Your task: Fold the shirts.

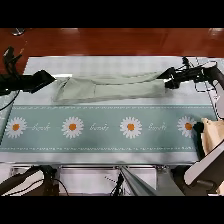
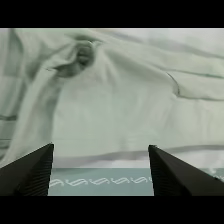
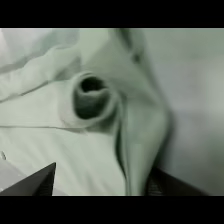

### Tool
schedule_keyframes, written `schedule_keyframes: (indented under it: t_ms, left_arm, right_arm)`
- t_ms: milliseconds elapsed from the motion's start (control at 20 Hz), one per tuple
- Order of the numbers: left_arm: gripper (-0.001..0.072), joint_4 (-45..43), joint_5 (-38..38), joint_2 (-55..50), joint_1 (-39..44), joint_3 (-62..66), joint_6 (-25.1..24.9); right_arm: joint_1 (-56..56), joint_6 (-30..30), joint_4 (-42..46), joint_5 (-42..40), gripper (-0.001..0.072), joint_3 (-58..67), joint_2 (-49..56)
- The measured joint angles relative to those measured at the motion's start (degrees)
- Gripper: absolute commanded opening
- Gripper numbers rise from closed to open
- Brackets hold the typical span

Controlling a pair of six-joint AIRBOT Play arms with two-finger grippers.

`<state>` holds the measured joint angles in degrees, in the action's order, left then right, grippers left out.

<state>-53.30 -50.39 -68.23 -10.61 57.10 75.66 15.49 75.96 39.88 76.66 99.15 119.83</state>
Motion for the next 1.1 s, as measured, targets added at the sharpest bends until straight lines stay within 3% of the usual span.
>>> schedule_keyframes:
  t_ms: [50, 100, 150, 500, 800, 1100]
  left_arm:
    - [0.0592, 0.33, 1.07, 0.04, 1.11, -0.17, -0.07]
    - [0.0147, 0.90, 1.68, 0.07, 2.12, -0.35, -0.11]
    - [0.0022, 1.46, 2.10, 0.04, 2.97, -0.44, -0.11]
    - [0.0021, 7.28, 0.07, 0.00, 11.06, -0.59, -2.80]
    - [0.0021, 8.55, 2.27, -4.13, 26.05, 1.29, 0.48]
    - [0.0021, 8.79, 4.72, -17.99, 41.48, 13.86, 3.39]
  right_arm:
    - [-1.16, 0.28, 1.01, -0.04, 0.0033, 0.15, 0.17]
    - [-1.97, 0.85, 2.16, 0.04, 0.0024, 0.46, 0.22]
    - [-2.51, 1.25, 1.84, 0.90, 0.0023, 0.87, -0.31]
    - [0.02, 2.14, 8.26, 7.72, 0.0023, -2.03, -15.15]
    - [2.27, 1.90, 16.04, 5.68, 0.0024, -27.02, -46.49]
    - [2.60, 6.19, 19.85, 4.72, 0.0024, -46.12, -75.19]
